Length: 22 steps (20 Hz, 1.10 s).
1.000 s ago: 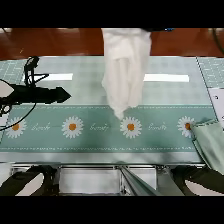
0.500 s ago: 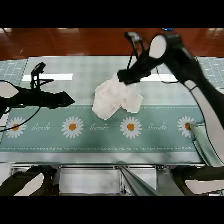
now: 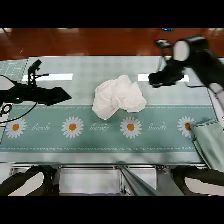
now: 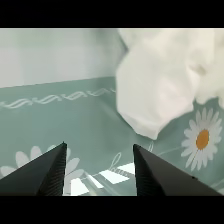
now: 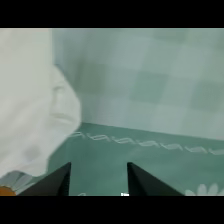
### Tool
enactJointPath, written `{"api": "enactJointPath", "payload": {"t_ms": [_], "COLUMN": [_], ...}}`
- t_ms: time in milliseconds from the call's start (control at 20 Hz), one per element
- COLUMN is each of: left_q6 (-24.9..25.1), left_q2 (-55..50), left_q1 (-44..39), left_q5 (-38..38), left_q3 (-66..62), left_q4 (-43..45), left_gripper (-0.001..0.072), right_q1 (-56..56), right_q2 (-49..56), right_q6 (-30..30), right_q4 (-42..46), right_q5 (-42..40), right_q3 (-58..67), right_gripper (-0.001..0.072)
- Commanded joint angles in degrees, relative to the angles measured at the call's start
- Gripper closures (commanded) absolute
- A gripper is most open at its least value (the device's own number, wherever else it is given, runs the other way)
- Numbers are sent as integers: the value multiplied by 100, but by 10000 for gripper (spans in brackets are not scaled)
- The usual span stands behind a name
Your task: Fold the shirts.
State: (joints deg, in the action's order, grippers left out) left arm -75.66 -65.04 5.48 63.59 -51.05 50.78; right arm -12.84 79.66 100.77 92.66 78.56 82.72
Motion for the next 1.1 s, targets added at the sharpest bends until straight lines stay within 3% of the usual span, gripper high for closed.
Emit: {"api": "enactJointPath", "payload": {"t_ms": [0,150,350,750,800,850,950,1050], "left_q6": [168,409,413,404,409,496,822,922], "left_q2": [-120,-601,-1519,-2439,-2514,-2544,-2533,-2529], "left_q1": [76,-656,-1309,-1838,-1838,-1823,-1773,-1637], "left_q5": [85,-535,-1139,-1729,-1670,-1622,-1419,-1119], "left_q3": [715,1340,1038,264,179,107,-50,-229], "left_q4": [-1038,-1764,-2310,-2605,-2601,-2597,-2594,-2592], "left_gripper": [200,200,200,207,346,699,691,691], "right_q1": [1276,1635,1620,1617,1617,1617,1617,1596], "right_q2": [-1309,-1869,-1954,-1939,-1912,-1856,-1622,-1298], "right_q6": [339,-304,-702,-1172,-1239,-1292,-1440,-1987], "right_q4": [-1335,-2911,-3311,-3919,-3974,-4017,-4275,-4922], "right_q5": [-1464,-2328,-2332,-2339,-2365,-2402,-2500,-2481], "right_q3": [-1934,-3707,-4498,-4529,-4529,-4529,-4529,-4527], "right_gripper": [300,300,300,300,300,300,300,301]}}
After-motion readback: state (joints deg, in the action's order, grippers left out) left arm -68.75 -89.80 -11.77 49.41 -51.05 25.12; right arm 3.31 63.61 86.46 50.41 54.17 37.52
